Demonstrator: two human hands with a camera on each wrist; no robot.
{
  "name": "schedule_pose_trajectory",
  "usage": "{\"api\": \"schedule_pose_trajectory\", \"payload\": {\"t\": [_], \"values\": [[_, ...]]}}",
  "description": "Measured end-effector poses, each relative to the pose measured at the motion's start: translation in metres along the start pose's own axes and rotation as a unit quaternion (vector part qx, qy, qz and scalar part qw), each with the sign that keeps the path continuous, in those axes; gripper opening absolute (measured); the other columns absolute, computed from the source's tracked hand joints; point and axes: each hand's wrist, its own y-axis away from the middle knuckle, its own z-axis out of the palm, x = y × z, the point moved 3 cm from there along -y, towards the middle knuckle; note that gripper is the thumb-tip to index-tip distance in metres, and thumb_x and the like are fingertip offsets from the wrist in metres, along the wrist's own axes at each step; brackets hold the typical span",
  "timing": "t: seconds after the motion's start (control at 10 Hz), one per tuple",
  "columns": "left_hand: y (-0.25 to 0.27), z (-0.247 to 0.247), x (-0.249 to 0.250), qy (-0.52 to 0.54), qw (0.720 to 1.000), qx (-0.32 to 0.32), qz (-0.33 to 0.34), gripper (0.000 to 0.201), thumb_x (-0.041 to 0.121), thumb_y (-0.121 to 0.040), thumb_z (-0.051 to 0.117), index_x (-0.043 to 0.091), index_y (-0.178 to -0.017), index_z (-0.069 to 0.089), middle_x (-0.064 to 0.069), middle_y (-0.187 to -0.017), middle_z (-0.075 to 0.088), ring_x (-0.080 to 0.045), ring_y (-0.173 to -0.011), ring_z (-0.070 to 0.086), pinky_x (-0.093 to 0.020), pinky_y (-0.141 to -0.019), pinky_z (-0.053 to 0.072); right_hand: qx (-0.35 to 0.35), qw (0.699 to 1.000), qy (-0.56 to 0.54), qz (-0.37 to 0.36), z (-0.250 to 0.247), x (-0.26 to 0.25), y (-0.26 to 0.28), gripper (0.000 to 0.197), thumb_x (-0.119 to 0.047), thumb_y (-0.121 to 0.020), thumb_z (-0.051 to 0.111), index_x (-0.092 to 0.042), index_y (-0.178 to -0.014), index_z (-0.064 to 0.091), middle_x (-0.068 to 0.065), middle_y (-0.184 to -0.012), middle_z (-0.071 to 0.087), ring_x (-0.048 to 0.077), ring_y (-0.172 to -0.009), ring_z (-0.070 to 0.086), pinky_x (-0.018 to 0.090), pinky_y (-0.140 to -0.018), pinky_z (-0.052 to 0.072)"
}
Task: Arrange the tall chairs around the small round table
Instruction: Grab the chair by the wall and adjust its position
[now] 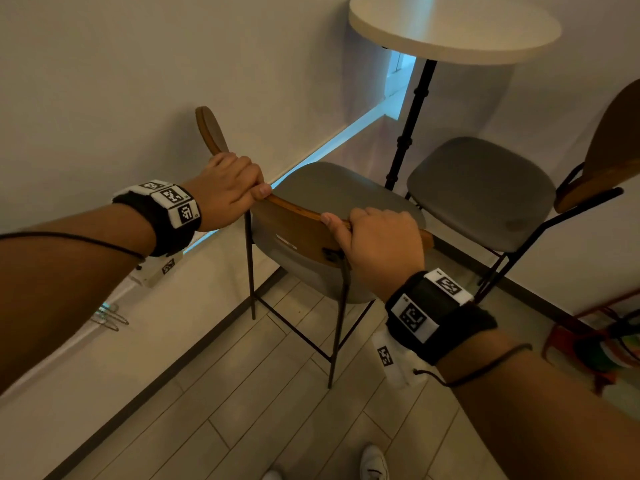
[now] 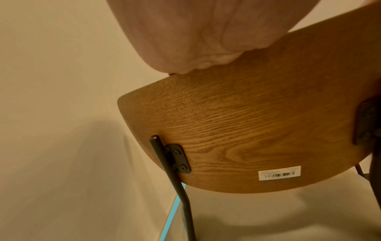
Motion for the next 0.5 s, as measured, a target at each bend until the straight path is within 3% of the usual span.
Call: {"api": "schedule_pose_trajectory", "payload": {"t": [0.1,0.3,0.4,0.5], "values": [[0.0,-0.002,-0.002,0.003,1.0,-0.003,0.008,0.061,0.056,-0.102,0.009,0.014,-0.093,0.054,-0.004,-0.089,0.052,-0.028,-0.086,0.049,-0.045,-0.097,0.037,-0.004,1.0,0.0,0.011,-0.003,-0.003,-0.002,0.058,-0.067,-0.106,0.016,-0.024,-0.086,0.051,-0.005,-0.072,0.045,0.019,-0.075,0.051,0.041,-0.091,0.047],[0.003,-0.007,0.007,0.018,1.0,0.0,-0.008,0.054,0.049,-0.103,0.018,0.013,-0.097,0.059,-0.005,-0.093,0.056,-0.027,-0.089,0.051,-0.043,-0.098,0.036,-0.021,0.999,-0.033,0.002,-0.007,0.003,0.003,0.061,-0.065,-0.107,0.018,-0.023,-0.094,0.06,-0.003,-0.083,0.056,0.017,-0.079,0.054,0.041,-0.094,0.048],[0.008,-0.019,0.02,0.031,0.997,-0.005,-0.077,0.053,0.052,-0.102,0.021,0.018,-0.121,0.058,-0.007,-0.119,0.058,-0.028,-0.113,0.052,-0.044,-0.101,0.04,0.072,0.986,-0.143,-0.049,-0.012,0.011,0.013,0.045,-0.055,-0.11,0.03,-0.026,-0.103,0.064,-0.006,-0.096,0.061,0.013,-0.092,0.053,0.035,-0.094,0.042],[0.048,-0.017,0.052,0.07,0.982,0.036,-0.172,0.052,0.049,-0.101,0.031,0.021,-0.143,0.043,-0.007,-0.144,0.047,-0.026,-0.132,0.044,-0.044,-0.11,0.036,0.163,0.957,-0.228,-0.081,-0.015,0.034,0.058,0.026,-0.047,-0.105,0.041,-0.035,-0.112,0.064,-0.014,-0.111,0.062,0.005,-0.107,0.054,0.027,-0.098,0.034]]}}
